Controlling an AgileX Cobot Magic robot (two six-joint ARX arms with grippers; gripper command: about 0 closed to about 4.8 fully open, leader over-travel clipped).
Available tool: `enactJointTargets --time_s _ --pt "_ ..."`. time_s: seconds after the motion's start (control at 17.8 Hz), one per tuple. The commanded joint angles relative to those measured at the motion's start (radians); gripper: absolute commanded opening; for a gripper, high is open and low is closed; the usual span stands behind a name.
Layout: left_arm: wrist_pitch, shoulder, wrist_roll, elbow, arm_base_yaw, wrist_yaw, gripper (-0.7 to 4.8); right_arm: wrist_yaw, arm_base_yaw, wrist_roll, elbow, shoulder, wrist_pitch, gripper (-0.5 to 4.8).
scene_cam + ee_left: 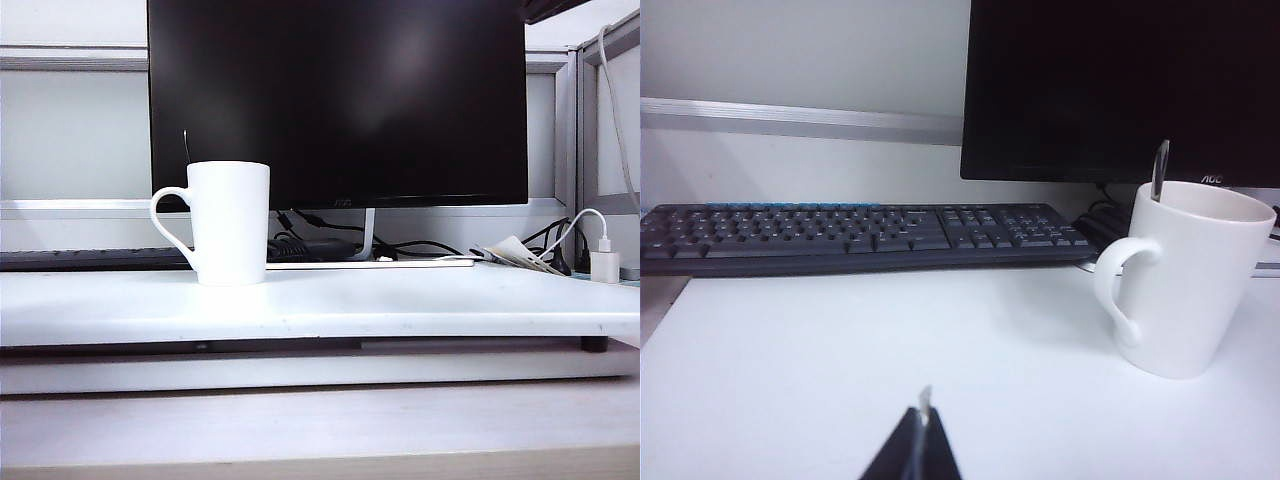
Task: Pick up a spoon and stir the liquid in the cup.
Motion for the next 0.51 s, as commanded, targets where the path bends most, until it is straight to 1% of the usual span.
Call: enactJointTargets --time_s 0.06,0.11,0.17,0.23,0.28,0.34,0.39,0.51 --pt "0.008 0.0 0.0 0.002 -0.001 0.005 -0.04 0.002 0.001 0.003 0.004 -0.001 0.015 0.0" --pt "0.008 0.0 0.0 0.002 -0.001 0.005 -0.04 0.002 0.001 0.003 0.004 -0.001 0.015 0.0" --pt "0.008 0.0 0.0 0.002 -0.001 0.005 -0.04 0.008 0.001 -0.039 0.004 -0.001 0.013 0.0" --pt "0.008 0.0 0.0 0.002 -0.001 0.005 -0.04 0.025 -0.002 -0.088 0.004 -0.002 0.011 0.0" --pt "0.008 0.0 0.0 0.002 -0.001 0.005 -0.04 0.061 -0.015 -0.108 0.003 -0.009 0.012 0.0" --pt "0.008 0.0 0.0 0.002 -0.001 0.005 -0.04 0.077 -0.042 -0.124 -0.003 -0.024 0.027 0.0" --pt "0.007 0.0 0.0 0.001 -0.001 0.005 -0.04 0.068 -0.08 -0.132 -0.024 -0.055 0.069 0.0" --pt "0.006 0.0 0.0 0.002 0.0 0.005 -0.04 0.024 -0.188 -0.121 -0.109 -0.15 0.209 0.0"
